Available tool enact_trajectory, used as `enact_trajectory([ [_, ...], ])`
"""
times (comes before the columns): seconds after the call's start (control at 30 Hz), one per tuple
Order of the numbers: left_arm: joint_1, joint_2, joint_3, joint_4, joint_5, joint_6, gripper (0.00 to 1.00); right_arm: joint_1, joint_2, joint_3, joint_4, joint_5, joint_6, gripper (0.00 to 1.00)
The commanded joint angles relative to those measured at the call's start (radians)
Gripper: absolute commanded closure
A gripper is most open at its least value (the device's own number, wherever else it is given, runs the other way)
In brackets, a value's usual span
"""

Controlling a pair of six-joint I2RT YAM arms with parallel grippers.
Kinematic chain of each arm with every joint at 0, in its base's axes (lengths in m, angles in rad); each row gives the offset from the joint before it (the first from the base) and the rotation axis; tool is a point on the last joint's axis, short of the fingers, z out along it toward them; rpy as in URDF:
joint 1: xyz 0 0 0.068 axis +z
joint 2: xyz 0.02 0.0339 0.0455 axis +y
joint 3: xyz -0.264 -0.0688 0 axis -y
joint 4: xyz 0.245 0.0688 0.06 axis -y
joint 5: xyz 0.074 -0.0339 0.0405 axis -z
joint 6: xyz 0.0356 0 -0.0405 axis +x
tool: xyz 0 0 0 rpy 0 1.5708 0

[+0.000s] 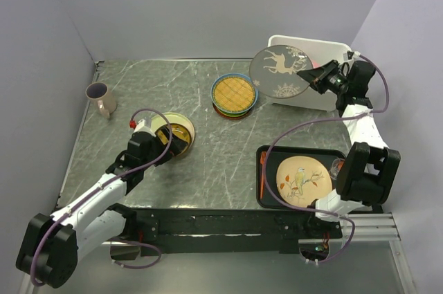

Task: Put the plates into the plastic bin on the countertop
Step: Place the plate in the plastic bin.

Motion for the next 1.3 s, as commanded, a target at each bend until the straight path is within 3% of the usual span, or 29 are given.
enact_trajectory([
  [0.0,0.004,-0.016,0.043,0.022,0.009,0.024,0.01,-0.02,0.004,0.133,0.095,-0.019,0.067,1.0],
  [0.57,0.004,0.002,0.034,0.042,0.017,0.016,0.01,-0.086,0.145,0.224,0.096,-0.013,0.15,1.0],
  [1.07,0.004,0.02,0.037,0.045,0.02,0.015,0.01,-0.094,0.176,0.346,-0.114,0.111,0.013,1.0],
  [1.27,0.004,0.03,0.034,0.05,0.021,0.01,0.01,-0.094,0.219,0.36,-0.119,0.137,-0.007,1.0],
])
